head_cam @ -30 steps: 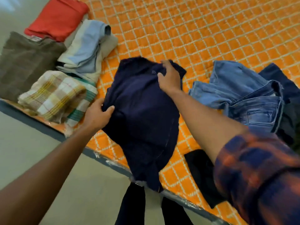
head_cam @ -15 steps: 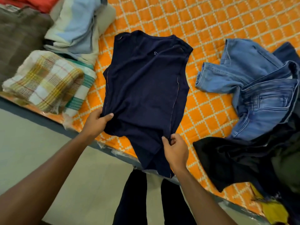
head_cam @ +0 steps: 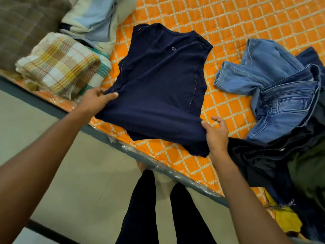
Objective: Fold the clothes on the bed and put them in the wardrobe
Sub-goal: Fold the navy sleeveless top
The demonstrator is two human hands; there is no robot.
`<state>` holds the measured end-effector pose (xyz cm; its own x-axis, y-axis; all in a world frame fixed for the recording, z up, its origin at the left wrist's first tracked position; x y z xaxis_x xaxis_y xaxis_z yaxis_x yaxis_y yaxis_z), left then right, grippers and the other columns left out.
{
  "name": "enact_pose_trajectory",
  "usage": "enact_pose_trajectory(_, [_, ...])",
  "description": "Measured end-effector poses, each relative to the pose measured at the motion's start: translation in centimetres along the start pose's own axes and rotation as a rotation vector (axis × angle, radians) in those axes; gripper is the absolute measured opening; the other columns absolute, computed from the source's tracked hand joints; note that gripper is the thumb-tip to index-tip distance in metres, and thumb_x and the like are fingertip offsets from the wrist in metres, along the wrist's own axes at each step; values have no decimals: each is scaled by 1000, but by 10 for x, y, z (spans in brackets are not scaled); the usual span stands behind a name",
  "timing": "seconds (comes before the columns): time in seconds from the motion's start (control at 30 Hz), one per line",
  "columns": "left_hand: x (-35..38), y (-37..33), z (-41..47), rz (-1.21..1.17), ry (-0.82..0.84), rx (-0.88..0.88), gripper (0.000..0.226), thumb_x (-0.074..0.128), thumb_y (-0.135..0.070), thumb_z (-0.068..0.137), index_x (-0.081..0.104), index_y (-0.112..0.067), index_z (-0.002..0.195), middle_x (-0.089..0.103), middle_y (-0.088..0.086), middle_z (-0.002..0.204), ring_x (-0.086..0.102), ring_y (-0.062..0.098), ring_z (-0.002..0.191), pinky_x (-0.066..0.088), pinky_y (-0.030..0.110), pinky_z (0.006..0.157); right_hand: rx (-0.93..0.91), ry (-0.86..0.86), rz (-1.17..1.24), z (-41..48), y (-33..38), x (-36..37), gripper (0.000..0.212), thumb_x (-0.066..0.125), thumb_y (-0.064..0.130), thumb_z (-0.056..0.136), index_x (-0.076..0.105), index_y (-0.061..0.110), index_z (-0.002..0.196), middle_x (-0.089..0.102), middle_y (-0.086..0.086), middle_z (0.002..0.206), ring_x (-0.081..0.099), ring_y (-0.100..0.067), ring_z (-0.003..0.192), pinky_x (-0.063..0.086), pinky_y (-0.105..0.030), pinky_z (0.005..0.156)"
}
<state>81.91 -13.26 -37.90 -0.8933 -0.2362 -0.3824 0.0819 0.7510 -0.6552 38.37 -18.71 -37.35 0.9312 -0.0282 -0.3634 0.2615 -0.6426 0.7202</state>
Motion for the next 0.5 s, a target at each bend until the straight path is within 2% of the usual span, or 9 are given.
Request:
enact_pose_trajectory(0.07, [19, 23, -16, -23, 88, -102, 26, 78, -35, 85, 73, -19, 105, 74, 2, 105, 68, 20, 100, 54, 39, 94, 57, 105, -63, 0, -12, 7, 51, 77, 28, 89, 49, 29, 132, 62, 7, 99, 65, -10, 90, 52, -25, 71])
enact_pose_trajectory(0.1, [28, 36, -24, -45, 124, -148, 27, 78, -36, 85, 73, -20, 106, 74, 0, 105, 68, 17, 99, 54, 34, 92, 52, 158, -84, -1, -20, 10, 65, 80, 28, 87, 43, 29, 141, 65, 1, 95, 68, -16, 89, 54, -30, 75])
enact_pose_trajectory(0.17, [37, 53, -37, -36, 74, -136, 17, 80, -29, 85, 71, -22, 97, 72, -6, 97, 65, 11, 90, 51, 25, 78, -32, 270, -176, -7, -38, 13, 92, 86, 26, 81, 29, 34, 152, 66, -6, 85, 70, -23, 83, 55, -38, 80])
enact_pose_trajectory(0.23, [42, 60, -46, -44, 63, -99, 12, 78, -18, 86, 69, -24, 89, 72, -15, 85, 64, 8, 85, 51, 23, 75, -155, 357, -364, -16, -54, 12, 105, 89, 21, 76, 22, 41, 155, 65, -2, 85, 68, -18, 82, 55, -31, 79])
enact_pose_trajectory(0.3, [50, 64, -54, -139, 147, -115, 14, 74, -10, 88, 70, -20, 96, 75, -16, 84, 67, 13, 93, 53, 27, 83, -253, 412, -557, -31, -67, 11, 103, 83, 14, 80, 20, 42, 157, 62, 4, 87, 63, -9, 80, 51, -23, 74])
enact_pose_trajectory(0.37, [51, 67, -59, -337, 219, -135, 37, 72, -13, 81, 69, -11, 118, 76, -3, 110, 67, 24, 111, 51, 36, 97, -284, 386, -587, -40, -73, 6, 89, 71, 8, 89, 23, 42, 156, 57, 5, 89, 58, -7, 78, 50, -29, 74])
enact_pose_trajectory(0.4, [50, 70, -63, -450, 258, -156, 52, 70, -15, 76, 64, -9, 127, 72, 2, 122, 64, 25, 117, 49, 41, 100, -240, 351, -489, -39, -75, 0, 83, 65, 6, 93, 25, 45, 154, 57, 3, 95, 59, -9, 81, 52, -33, 81])
enact_pose_trajectory(0.43, [52, 72, -68, -539, 307, -180, 62, 73, -16, 71, 61, -9, 132, 69, 3, 128, 64, 24, 118, 51, 41, 98, -167, 311, -357, -35, -79, -5, 78, 60, 4, 97, 27, 49, 152, 57, 1, 105, 62, -12, 92, 54, -39, 88])
enact_pose_trajectory(0.5, [56, 77, -76, -575, 398, -239, 77, 89, -21, 52, 65, -15, 125, 72, -1, 119, 70, 17, 99, 58, 30, 78, -40, 270, -155, -33, -83, -9, 71, 53, 5, 101, 32, 57, 144, 53, -10, 134, 58, -24, 126, 55, -50, 99])
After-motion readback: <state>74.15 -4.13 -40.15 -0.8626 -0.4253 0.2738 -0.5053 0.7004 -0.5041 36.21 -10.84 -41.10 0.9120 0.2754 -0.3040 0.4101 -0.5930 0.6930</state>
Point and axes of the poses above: each hand's wrist, its own z-axis towards the middle knuckle, its own x-axis out of the palm, y = z × x, the point moved 9 cm from there along z, towards the middle knuckle
